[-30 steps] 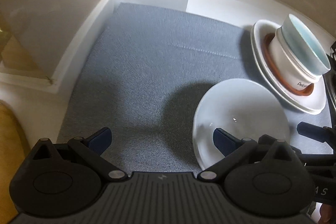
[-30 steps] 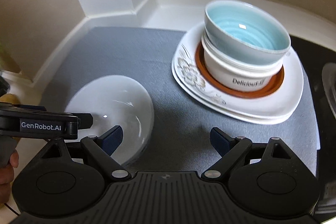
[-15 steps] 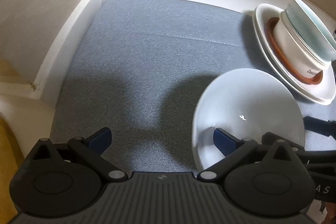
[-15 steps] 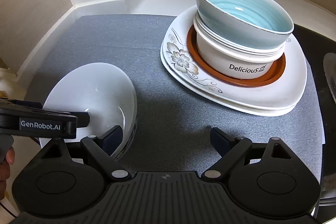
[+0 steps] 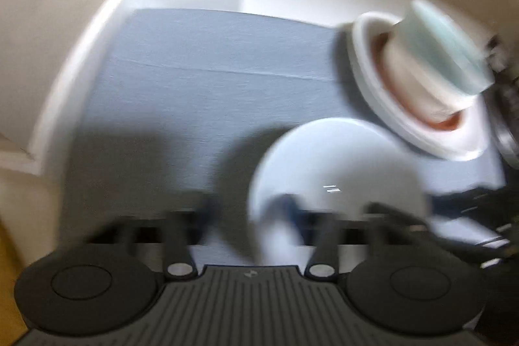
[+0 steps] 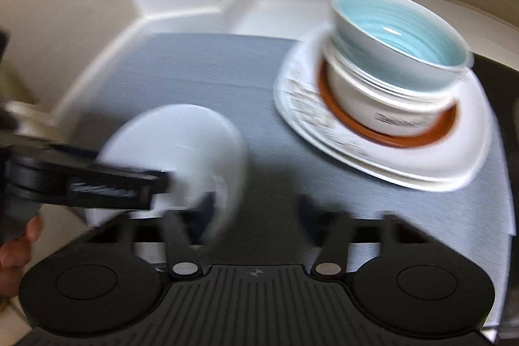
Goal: Organize plates and bowls
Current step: 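Close both grippers on the rim of the white blue-rimmed bowl, then lift the white bowl and carry it over the teal bowl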
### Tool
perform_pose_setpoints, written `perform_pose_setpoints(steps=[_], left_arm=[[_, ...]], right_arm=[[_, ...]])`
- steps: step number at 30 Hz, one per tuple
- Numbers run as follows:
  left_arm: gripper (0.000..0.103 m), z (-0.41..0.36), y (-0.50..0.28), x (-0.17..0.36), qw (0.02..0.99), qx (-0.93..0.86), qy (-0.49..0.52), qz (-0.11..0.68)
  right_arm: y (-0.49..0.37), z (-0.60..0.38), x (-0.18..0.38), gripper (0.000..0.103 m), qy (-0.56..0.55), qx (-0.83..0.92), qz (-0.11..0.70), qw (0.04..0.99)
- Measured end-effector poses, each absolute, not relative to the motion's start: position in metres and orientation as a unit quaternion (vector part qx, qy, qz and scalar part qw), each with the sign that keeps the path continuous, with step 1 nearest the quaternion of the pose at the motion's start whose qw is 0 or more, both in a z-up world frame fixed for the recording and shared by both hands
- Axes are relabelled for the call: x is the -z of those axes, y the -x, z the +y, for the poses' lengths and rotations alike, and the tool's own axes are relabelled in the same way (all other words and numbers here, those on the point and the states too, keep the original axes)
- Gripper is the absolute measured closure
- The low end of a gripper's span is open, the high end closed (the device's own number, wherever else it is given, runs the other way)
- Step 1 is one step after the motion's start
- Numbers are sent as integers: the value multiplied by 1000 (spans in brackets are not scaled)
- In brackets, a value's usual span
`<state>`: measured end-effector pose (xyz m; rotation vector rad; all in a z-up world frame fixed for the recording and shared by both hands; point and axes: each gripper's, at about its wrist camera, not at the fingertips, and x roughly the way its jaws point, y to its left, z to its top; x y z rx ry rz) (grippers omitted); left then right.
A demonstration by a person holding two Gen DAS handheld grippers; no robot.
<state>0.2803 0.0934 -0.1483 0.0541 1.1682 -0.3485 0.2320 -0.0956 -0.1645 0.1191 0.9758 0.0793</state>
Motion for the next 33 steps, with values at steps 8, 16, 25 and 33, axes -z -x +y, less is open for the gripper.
perform_pose_setpoints(steps=[8,16,25,33], left_arm=[[91,92,-275,144,821,175,-27,542],[92,88,-269,134,826,188,-26,531],[93,80,-256,98,845,207,-29,492],[94,72,-244,64,861,221,-28,457]], right_arm=[[-240,-90,161,90,-59,-28,473,879],[-229,-97,149,92,-80,-29,468,880],[-206,-105,119,92,-81,-25,428,900],[-190,-114,88,92,-78,-19,394,916]])
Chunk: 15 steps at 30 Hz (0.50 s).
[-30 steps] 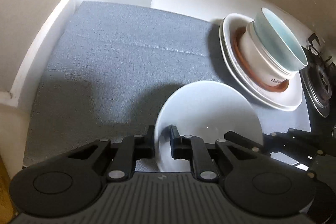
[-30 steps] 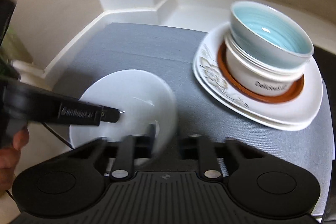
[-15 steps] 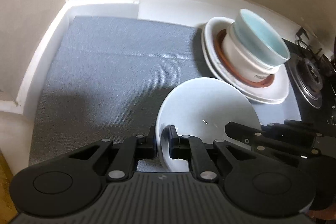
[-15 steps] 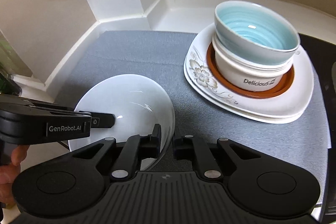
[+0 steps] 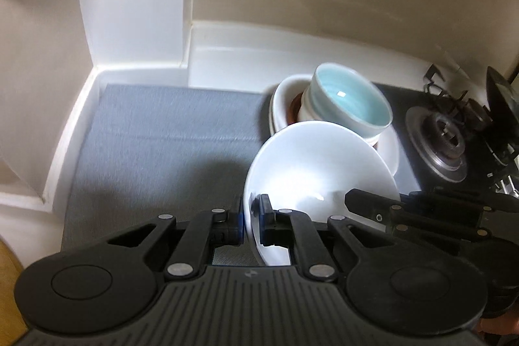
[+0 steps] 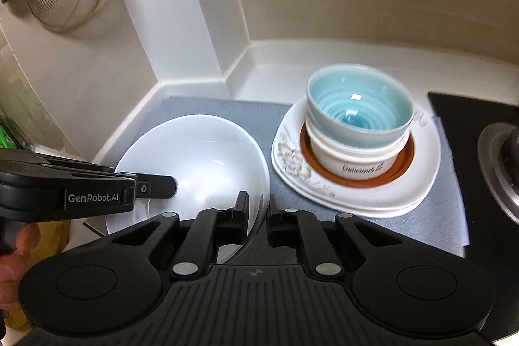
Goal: Organize plates and bowls
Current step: 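Lift the white bowl and carry it over the teal bowl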
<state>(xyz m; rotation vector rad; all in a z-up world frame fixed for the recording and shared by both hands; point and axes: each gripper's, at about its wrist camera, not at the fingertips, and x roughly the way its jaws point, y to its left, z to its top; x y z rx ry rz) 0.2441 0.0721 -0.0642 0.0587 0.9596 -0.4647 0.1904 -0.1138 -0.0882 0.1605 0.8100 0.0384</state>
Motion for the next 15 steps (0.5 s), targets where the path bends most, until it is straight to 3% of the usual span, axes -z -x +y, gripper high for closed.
perform_pose_setpoints(steps=[15], left_arm=[[94,34,-258,35,864,248,-49,436]], right_arm=[[-188,-140,57,92,-80,1,368,927]])
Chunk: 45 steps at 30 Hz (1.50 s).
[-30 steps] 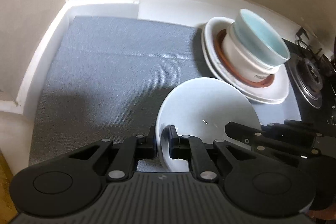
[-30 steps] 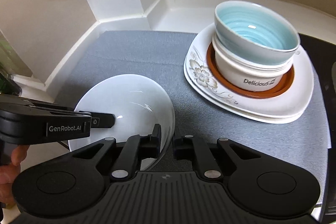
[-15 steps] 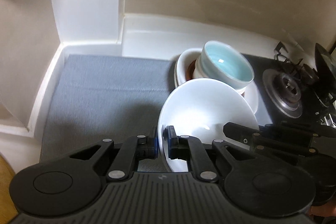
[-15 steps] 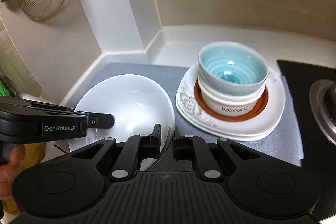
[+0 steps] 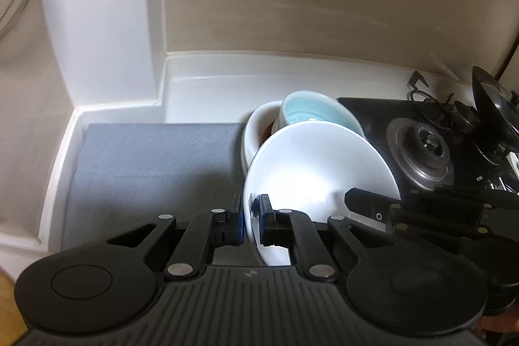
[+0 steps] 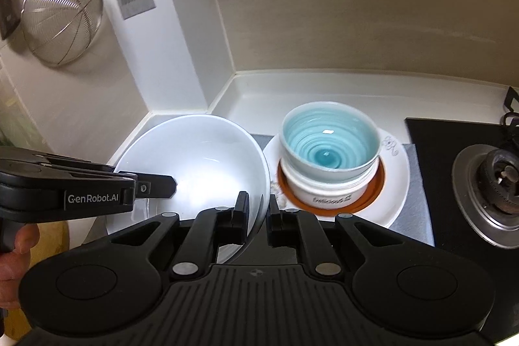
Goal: Organize plates and bowls
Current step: 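Lift the white bowl and carry it over the teal bowl, then lower the white bowl into the teal bowl and open both grippers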
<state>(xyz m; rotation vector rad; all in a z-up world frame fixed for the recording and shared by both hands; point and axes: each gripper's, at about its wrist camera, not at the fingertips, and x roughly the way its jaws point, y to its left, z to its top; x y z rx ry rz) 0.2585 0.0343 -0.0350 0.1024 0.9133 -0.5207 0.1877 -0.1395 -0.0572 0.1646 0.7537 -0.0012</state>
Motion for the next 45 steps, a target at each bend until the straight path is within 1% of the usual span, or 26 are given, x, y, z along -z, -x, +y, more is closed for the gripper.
perform_pose_setpoints(steps=[10,17,22,32,45], left_arm=[[94,-32,-303,27,854,281,-75,432],[94,-79,-342,36,843,284,-82,450],[94,-98,-356,47,841,274,-95,458],[93,-101,-368,71,835,254,-117,473],[92,-96,-366,74,835,262,-116,471]], right_arm=[[-214,-195,45,92,-103,36,357,928],[-249,-248,49,93,-142,58,367,917],[-267,-264,61,93,-150,65,376,912],[-290,-269,92,93,-164,68,400,899],[-286,-257,93,93,-138,78,390,907]])
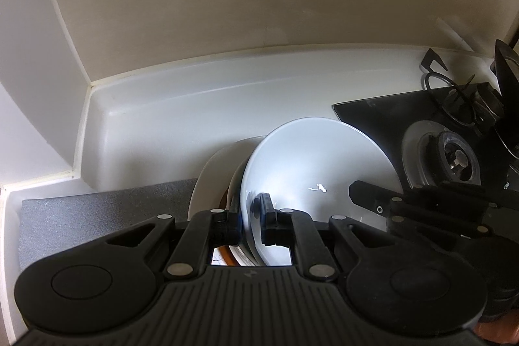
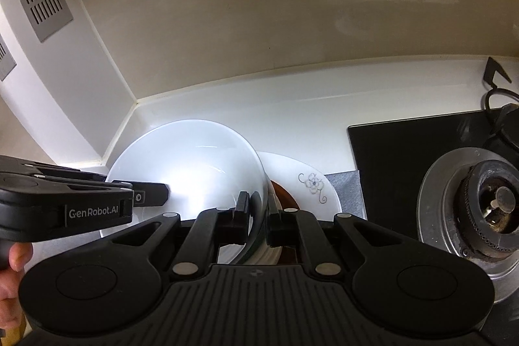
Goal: Organize plates and bowls
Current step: 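Lower the white bowl into the teal bowl and open both grippers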
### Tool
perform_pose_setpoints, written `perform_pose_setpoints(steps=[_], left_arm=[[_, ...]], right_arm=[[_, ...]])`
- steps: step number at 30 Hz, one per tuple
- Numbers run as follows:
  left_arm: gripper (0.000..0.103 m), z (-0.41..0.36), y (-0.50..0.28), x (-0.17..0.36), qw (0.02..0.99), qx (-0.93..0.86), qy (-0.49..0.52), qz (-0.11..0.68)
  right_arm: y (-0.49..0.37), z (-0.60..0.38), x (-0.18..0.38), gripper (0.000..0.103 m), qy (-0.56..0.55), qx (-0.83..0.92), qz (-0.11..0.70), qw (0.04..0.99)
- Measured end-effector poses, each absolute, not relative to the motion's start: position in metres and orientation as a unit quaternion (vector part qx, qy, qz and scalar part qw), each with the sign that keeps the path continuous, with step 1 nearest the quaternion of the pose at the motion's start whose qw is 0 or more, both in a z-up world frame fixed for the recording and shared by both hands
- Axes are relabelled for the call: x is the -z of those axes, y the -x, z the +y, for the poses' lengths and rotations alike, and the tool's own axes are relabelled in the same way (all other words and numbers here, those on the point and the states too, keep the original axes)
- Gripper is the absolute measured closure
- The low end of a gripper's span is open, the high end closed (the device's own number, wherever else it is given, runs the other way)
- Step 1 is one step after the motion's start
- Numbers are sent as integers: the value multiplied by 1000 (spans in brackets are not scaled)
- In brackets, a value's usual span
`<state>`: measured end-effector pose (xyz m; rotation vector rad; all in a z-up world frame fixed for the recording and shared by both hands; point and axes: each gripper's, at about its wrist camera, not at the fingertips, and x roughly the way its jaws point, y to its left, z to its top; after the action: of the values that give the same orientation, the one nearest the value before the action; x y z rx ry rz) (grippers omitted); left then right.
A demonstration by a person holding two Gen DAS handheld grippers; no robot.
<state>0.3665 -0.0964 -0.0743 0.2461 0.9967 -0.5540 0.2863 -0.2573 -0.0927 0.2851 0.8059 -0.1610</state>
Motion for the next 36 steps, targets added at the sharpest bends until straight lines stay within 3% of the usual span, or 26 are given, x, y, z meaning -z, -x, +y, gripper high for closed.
perform_pose_setpoints(steps=[23,29,30,31,33,36], left_arm=[[90,-93,-373,85,836,290,-100,456],[66,-91,-367,73,833,303,-87,453],[53,-90,-364,68,838,305,-85,445],[32,-90,-360,62,848,297,-89,430],[16,-89,-355,52,868,279,-100,397],[16,-87,-362,52,868,272,-98,405]], right_arm=[[-292,-251,108,91,-91,94,392,910],[-293,-251,111,91,-95,94,393,910],[-294,-251,111,91,-93,94,393,910],[-294,-251,111,91,-93,93,393,910],[-294,-252,112,90,-96,91,391,911],[-293,-254,112,91,-98,90,390,911]])
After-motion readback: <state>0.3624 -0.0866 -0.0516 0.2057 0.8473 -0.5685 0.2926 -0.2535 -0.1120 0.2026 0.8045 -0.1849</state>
